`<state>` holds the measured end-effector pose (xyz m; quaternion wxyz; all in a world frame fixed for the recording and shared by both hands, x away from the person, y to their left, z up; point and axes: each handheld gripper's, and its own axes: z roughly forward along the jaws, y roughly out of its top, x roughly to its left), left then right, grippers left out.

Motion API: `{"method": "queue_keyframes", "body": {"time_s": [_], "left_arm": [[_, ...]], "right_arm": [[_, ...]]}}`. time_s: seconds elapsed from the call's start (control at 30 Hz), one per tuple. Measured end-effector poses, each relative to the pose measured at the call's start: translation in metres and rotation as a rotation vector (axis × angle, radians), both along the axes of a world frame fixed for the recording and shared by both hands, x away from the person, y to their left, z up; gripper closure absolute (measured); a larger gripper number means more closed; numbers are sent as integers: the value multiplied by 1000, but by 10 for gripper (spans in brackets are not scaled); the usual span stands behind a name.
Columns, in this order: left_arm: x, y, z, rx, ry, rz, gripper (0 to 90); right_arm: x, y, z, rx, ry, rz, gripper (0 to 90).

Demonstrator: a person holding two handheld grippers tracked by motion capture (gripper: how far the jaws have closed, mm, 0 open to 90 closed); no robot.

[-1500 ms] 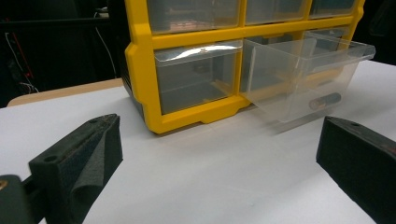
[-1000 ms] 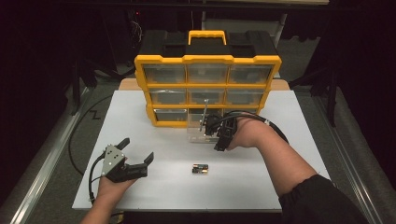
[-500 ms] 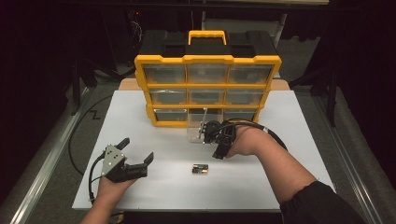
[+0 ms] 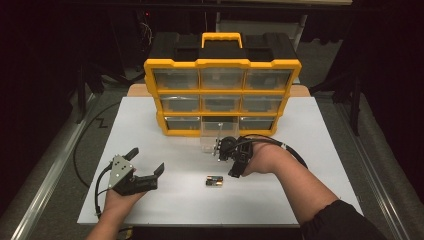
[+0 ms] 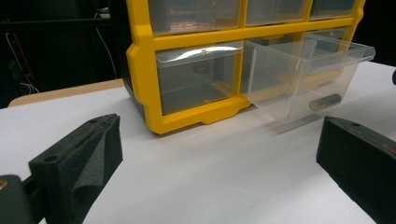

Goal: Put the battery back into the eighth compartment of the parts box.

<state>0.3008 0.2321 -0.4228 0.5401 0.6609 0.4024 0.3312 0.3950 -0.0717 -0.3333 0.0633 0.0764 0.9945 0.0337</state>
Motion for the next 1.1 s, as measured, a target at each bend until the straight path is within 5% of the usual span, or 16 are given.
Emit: {"method": "queue_keyframes", "body": {"time_s": [0.53,1.1], "left_arm": [[0,0,0,-4,-1,-1,13],[0,0,0,-2,-4,-1,14]], "right_arm": [[-13,-2,-24,27,42,-4,442],[-24,9,-48,23,64,58,442]]}}
